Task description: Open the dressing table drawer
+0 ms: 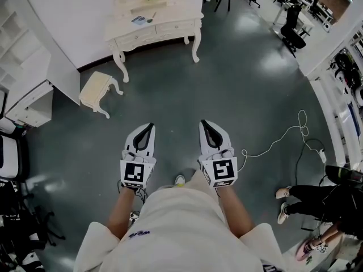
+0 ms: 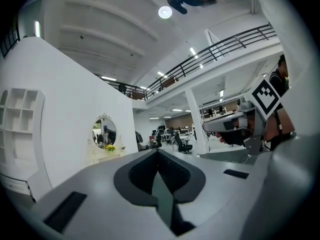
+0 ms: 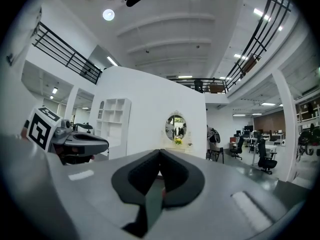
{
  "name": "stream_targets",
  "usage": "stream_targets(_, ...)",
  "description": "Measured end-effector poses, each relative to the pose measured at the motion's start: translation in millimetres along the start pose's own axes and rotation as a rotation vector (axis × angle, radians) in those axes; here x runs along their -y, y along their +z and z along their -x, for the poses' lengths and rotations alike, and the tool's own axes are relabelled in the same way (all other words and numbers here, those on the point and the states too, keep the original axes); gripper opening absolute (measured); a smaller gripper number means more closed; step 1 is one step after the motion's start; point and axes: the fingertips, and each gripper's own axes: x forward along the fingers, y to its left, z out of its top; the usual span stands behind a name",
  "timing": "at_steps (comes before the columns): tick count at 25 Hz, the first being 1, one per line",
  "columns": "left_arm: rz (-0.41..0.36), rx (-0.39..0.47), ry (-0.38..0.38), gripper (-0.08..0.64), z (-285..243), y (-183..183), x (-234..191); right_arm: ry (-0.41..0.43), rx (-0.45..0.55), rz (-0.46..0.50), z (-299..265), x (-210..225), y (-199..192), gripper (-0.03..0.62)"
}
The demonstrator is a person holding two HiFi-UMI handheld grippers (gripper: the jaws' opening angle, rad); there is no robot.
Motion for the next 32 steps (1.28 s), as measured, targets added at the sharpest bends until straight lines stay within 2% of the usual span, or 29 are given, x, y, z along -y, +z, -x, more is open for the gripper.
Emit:
stream_targets(9, 0.000, -0.011, 0.003, 0.009, -3, -2, 1, 0.005, -0.013, 0.018, 1, 3, 0, 0.025)
stream_targets(17, 0.008, 0.039, -0.024, 0.011, -2, 15, 12, 0.000, -0.013, -0.001, 8, 9, -2, 0.054)
stream_targets(20, 0.011, 0.046, -0.010, 0.017, -3, 15, 11, 0.013, -0.010, -0.002, 9, 9, -1, 0.071)
stream_targets(22, 0.028, 0.053, -0.001, 0.057, -3, 16, 11, 0.020, -0.008, -0.004, 10, 9, -1, 0.084)
stream_targets(27, 0.045, 0.059, -0.005, 0.094, -2, 19, 15, 0.021, -0.005, -0.007, 15, 12, 0, 0.104)
stream_targets(32, 0.026, 0.032, -0.020, 0.218, -2, 14, 21, 0.020, -0.007, -0.011, 21, 13, -1, 0.118)
